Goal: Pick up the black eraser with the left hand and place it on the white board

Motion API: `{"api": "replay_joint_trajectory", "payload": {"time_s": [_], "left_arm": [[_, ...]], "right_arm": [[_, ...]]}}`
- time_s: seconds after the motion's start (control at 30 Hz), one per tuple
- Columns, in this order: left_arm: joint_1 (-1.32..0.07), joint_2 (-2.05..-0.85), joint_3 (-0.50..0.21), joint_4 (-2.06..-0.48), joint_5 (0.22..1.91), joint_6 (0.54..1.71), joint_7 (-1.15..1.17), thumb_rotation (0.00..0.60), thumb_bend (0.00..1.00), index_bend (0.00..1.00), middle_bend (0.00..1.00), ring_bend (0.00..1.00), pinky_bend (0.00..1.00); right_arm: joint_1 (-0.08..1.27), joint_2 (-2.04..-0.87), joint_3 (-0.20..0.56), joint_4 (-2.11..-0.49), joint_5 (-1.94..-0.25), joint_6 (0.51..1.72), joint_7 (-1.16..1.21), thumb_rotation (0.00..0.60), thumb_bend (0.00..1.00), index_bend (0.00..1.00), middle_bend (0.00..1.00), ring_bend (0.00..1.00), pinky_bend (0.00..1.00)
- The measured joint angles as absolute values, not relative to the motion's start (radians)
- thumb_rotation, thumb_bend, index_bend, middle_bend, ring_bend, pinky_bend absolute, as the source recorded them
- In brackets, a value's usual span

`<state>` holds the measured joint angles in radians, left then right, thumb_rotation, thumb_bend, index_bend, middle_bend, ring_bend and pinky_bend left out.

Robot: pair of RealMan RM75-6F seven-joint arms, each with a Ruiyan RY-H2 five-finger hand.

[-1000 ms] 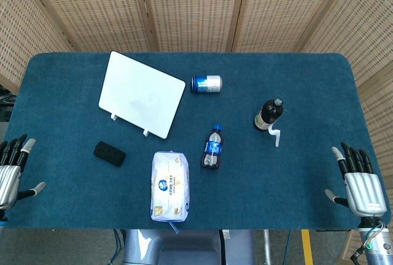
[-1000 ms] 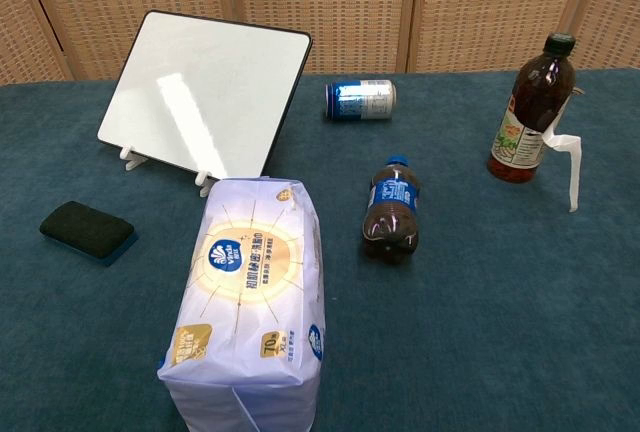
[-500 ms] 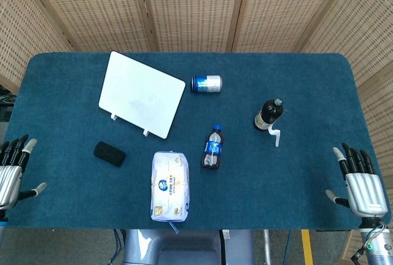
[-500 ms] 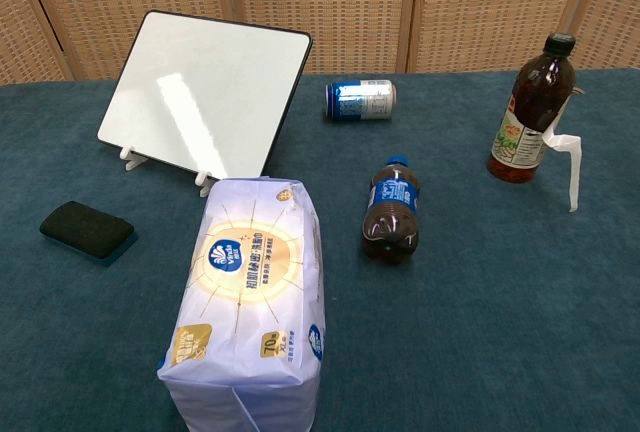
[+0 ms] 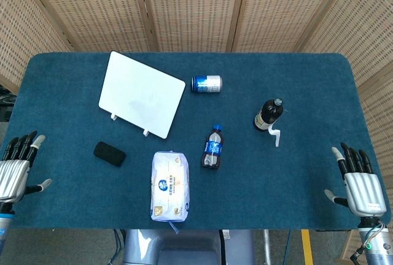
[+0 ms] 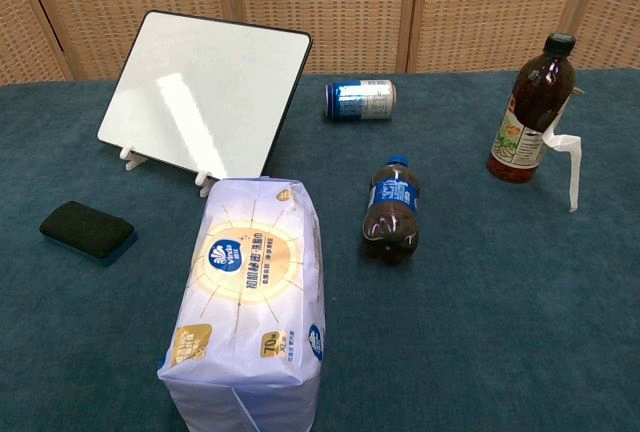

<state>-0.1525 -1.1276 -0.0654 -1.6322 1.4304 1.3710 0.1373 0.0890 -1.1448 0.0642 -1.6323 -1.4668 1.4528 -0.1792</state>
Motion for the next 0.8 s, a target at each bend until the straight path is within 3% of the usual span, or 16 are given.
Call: {"api": "replay_joint_trajectory", "payload": {"time_s": [0.47, 0.8], "left_arm": [[-0.343, -1.09, -0.132, -1.633, 1.3, 1.06, 0.137, 0.6, 0.12, 0.24, 0.0, 0.0, 0.0], [-0.483, -1.159, -0.145, -1.579, 1.162, 0.887, 0.251, 0.6, 0.12, 0.26, 0.0, 0.0, 0.0]], "right_arm": [[0.09, -1.156, 0.066, -1.618, -1.476, 1.461, -0.17, 0.6, 0.0, 0.0, 0.0, 0.0, 0.0], [0.092, -1.158, 0.07, -1.613, -1.472, 1.459, -0.156, 0.6, 0.0, 0.0, 0.0, 0.0, 0.0]]}}
